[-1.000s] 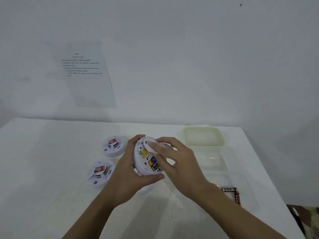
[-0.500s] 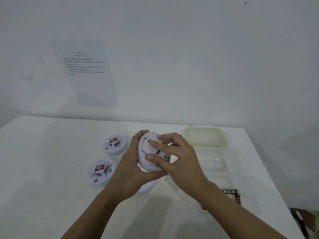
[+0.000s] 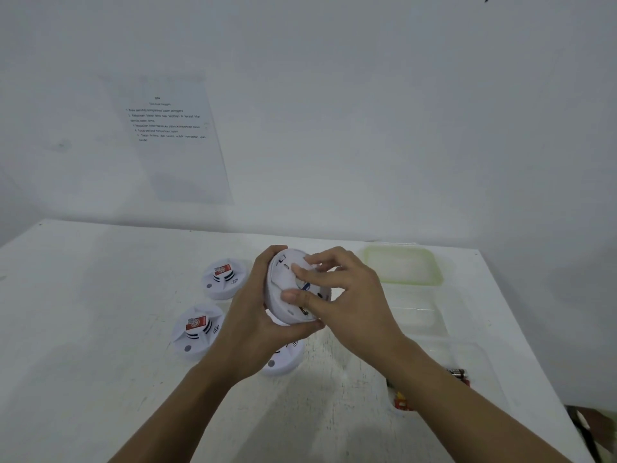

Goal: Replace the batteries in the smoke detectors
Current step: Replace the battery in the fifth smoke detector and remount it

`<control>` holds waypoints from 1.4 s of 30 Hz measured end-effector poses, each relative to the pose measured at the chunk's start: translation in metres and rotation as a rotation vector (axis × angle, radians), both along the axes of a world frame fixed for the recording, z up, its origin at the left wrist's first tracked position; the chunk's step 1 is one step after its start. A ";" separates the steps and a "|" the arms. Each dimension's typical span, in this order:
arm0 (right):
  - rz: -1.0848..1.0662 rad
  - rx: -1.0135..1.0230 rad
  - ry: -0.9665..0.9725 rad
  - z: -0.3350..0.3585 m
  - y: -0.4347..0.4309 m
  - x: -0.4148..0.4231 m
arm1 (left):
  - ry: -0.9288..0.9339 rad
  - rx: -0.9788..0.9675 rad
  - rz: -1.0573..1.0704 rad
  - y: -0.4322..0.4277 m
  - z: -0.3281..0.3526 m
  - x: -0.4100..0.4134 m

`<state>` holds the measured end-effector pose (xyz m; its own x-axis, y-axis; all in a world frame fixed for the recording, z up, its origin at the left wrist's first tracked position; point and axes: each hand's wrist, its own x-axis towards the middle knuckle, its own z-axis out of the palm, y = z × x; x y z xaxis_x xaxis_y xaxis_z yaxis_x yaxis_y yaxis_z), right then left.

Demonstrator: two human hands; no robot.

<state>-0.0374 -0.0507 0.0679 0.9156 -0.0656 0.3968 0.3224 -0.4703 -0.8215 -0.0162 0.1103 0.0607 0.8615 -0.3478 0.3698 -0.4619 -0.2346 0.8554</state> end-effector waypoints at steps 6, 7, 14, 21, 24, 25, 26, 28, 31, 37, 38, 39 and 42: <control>-0.024 0.177 0.049 0.006 -0.006 -0.002 | -0.070 0.026 0.030 0.007 -0.001 0.004; -0.027 0.175 0.048 0.006 -0.006 -0.002 | -0.086 0.017 0.039 0.007 0.000 0.005; -0.051 0.070 0.001 0.005 0.004 -0.005 | -0.122 -0.011 0.047 0.005 0.005 0.008; -0.062 0.035 -0.044 0.007 0.002 -0.003 | -0.135 0.021 0.058 0.003 0.006 0.007; -0.061 0.064 -0.036 0.007 0.001 0.001 | -0.127 0.034 0.072 0.001 0.006 0.007; -0.065 0.063 -0.041 0.007 0.000 0.002 | -0.132 0.046 0.074 0.001 0.006 0.007; -0.072 0.051 -0.051 0.006 -0.001 0.003 | -0.128 0.053 0.069 0.000 0.006 0.006; -0.092 0.025 -0.071 0.005 -0.002 0.004 | -0.109 0.056 0.055 -0.001 0.006 0.005; -0.121 -0.007 -0.084 0.005 -0.003 0.004 | -0.098 0.047 0.052 -0.002 0.006 0.002; -0.166 -0.038 -0.062 0.006 -0.001 0.006 | -0.089 0.045 0.072 -0.005 0.005 0.001; -0.173 -0.046 -0.055 0.006 -0.001 0.006 | -0.096 0.047 0.076 -0.005 0.005 0.001; -0.177 -0.052 -0.048 0.007 -0.001 0.006 | -0.105 0.050 0.079 -0.006 0.004 0.002; -0.177 -0.048 -0.017 0.007 -0.001 0.007 | -0.111 0.050 0.089 -0.005 -0.001 0.003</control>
<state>-0.0307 -0.0518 0.0744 0.8846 -0.2059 0.4185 0.2443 -0.5599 -0.7918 -0.0128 0.1056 0.0600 0.8444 -0.2921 0.4492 -0.5288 -0.3196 0.7863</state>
